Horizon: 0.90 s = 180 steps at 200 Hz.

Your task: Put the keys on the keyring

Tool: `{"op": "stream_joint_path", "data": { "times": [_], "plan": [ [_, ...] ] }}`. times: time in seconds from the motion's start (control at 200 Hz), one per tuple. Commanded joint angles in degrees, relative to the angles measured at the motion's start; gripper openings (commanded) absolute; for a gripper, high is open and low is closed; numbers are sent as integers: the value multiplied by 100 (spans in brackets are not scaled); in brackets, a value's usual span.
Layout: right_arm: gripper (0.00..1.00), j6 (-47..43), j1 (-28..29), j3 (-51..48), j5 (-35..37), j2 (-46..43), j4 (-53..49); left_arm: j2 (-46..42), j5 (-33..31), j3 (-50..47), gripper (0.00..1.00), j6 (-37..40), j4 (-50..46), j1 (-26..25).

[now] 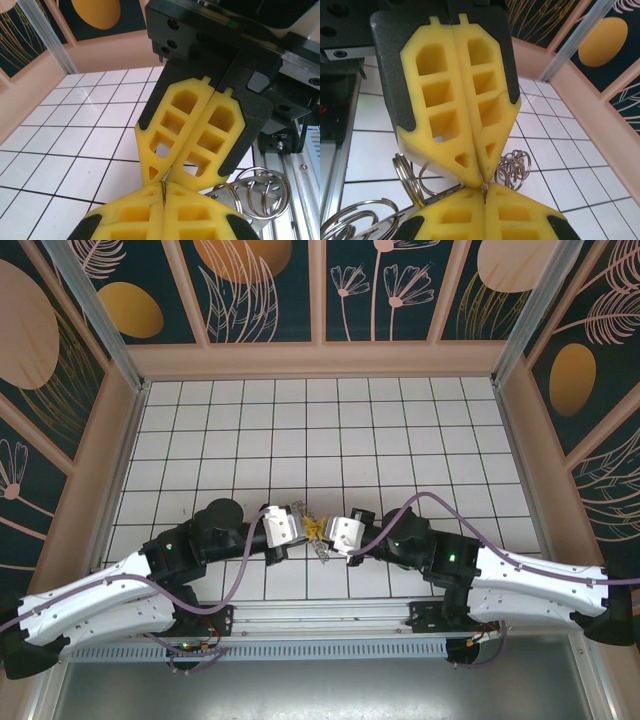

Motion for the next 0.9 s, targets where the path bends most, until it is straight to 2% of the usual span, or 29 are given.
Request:
{"op": "stream_joint_path", "data": {
  "times": [0.0,0.135,0.285,0.42,0.646,0.806,0.896],
  "plan": [
    [0,-151,215,396,110,-68,305,96,-91,95,0,31,-71,-34],
    [0,-71,238,172,-106,-270,580,-366,293,-279,0,-182,724,-27],
    [17,88,237,-96,-420,-460,890,-883,946,-708,0,-588,1818,-30],
    [19,126,236,-275,-839,-552,1222,-983,1200,-919,0,-740,2299,-32],
    [15,202,196,-314,-1011,-466,1321,-965,1478,-1100,0,-1004,2634,-25],
    [0,203,189,-278,-925,-455,1325,-1001,1524,-1135,0,-1077,2614,-31],
    [0,154,186,-249,-640,-480,1312,-1003,1420,-1065,0,-1050,2370,-34]
  ]
}}
